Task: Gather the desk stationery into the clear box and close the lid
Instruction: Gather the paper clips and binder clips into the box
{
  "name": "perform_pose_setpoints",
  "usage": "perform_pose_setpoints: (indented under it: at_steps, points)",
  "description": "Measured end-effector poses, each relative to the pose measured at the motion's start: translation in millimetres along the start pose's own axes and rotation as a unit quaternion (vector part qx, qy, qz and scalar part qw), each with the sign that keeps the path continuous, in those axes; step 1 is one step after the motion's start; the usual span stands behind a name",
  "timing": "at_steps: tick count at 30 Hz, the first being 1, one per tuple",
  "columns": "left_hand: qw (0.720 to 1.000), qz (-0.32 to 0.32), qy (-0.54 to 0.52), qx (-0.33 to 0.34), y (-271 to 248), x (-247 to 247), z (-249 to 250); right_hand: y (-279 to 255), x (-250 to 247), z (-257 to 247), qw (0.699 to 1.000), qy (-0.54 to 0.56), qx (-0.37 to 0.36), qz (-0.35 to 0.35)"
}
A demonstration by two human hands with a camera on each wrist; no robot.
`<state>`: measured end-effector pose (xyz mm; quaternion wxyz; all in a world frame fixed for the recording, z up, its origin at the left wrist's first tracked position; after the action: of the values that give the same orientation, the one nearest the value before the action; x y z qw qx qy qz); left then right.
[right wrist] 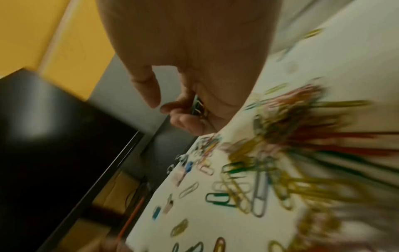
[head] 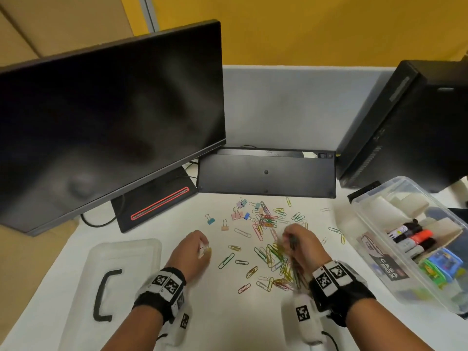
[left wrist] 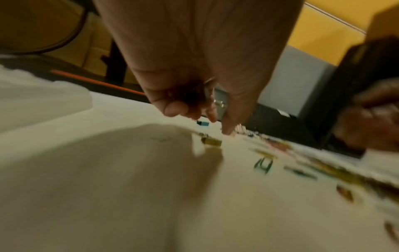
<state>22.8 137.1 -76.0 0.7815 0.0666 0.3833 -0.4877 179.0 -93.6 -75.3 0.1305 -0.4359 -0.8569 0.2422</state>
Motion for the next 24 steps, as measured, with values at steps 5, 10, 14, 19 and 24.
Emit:
perform_pose_setpoints:
  at_steps: [5, 10, 14, 19, 24]
  points:
    - [0.991, -0.039, 0.119, 0.054, 3.1, 7.9, 2.9, 16.8, 80.9, -51.9, 0.879, -0.440, -0.180, -0.041]
    - [0.990, -0.027, 0.120, 0.069, 2.4, 2.1, 0.6, 51.5, 137.7, -41.0, 0.678, -0.702, -0.182, -0.118]
    - [0.991, -0.027, 0.111, 0.062, 5.1, 2.9, -2.6, 57.9, 151.1, -32.4, 0.607, -0.756, -0.193, -0.152]
    - [0.997, -0.020, 0.051, 0.061, 5.7, 3.4, -7.3, 61.4, 153.8, -26.4, 0.603, -0.755, -0.217, -0.140]
    - [0.997, -0.007, -0.065, 0.039, 8.0, -9.1, -10.1, 61.0, 148.6, -30.9, 0.685, -0.684, -0.233, -0.088]
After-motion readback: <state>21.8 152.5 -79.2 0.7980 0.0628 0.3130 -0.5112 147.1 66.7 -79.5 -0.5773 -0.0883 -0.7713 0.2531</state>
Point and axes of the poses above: each hand's wrist, its own y-axis towards the middle knuckle, its own x-axis out of the palm, z = x × y, the point moved 7 cm from there along y, towards the middle knuckle, and after that the axes turned 11 degrees about -y, right-handed, at the moved point
